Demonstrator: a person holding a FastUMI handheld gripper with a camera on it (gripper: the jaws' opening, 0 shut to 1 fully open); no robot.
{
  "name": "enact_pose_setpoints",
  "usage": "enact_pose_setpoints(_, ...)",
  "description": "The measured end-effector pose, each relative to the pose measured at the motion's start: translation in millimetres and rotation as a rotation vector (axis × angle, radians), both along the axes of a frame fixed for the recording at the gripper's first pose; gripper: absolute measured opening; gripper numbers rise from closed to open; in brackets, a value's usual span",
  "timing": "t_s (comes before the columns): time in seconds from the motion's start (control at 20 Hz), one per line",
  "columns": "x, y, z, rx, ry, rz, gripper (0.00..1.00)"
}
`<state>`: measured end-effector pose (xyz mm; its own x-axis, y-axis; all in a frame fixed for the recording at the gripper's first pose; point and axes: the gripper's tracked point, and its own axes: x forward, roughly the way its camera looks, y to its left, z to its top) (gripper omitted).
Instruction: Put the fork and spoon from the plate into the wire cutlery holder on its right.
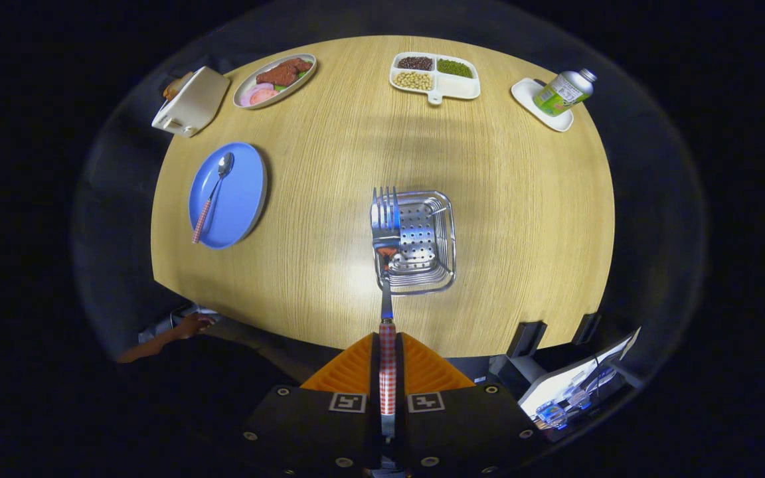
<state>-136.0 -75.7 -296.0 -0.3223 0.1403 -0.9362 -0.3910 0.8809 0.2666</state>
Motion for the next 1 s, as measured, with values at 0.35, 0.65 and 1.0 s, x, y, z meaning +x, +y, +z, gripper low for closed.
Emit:
enact_pose_setpoints(0.35,1,-28,-12,-0.046,0.169,0.127,0.08)
enact_pose_setpoints(0.65,13,-26,-17,-0.069,0.276,0.235,0.08)
enact_pose_setpoints(1.0,24,-22,-28,-0.123,0.378,0.251,0.08)
